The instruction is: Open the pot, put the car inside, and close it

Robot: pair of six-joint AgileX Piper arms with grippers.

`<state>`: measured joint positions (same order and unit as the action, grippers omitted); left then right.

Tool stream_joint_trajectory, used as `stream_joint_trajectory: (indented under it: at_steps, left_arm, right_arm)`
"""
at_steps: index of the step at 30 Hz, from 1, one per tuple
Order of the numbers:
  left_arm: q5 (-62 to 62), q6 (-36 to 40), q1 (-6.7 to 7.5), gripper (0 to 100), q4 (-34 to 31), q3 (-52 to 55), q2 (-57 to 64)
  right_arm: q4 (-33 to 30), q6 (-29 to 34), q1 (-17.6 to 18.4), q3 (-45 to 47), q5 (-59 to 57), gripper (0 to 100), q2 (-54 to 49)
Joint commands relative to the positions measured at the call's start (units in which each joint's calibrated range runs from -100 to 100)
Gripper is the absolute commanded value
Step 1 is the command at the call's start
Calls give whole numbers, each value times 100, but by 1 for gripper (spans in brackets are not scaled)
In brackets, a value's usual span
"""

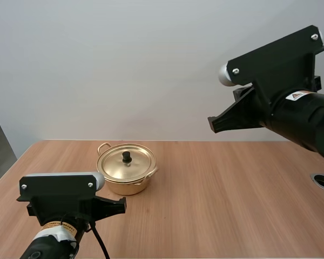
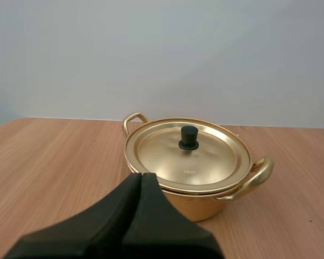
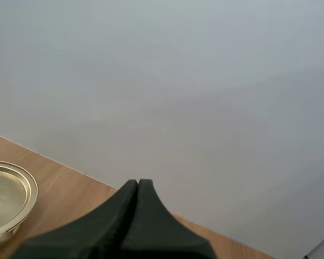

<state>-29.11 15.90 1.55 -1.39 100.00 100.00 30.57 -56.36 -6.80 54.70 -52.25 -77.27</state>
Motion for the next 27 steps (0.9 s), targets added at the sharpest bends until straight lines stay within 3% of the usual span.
stream_joint_trajectory:
  at_steps: [1, 6, 14, 18, 27]
  left_arm:
    - [-2, 2, 0, 0, -6, 0, 0]
    - [-2, 2, 0, 0, -6, 0, 0]
    - [-2, 2, 0, 0, -6, 0, 0]
    - [-2, 2, 0, 0, -6, 0, 0]
    - [-2, 2, 0, 0, -6, 0, 0]
  right_arm:
    - [-1668, 3064, 158, 7, 3, 0, -284]
    - [-2109, 3293, 351, 812, 691, 0, -748]
    - [-2962, 3286, 435, 3139, 3503, 0, -1418]
    - [-2970, 3286, 435, 3615, 3682, 0, -1614]
    - [-2981, 3424, 435, 3631, 3174, 0, -1849]
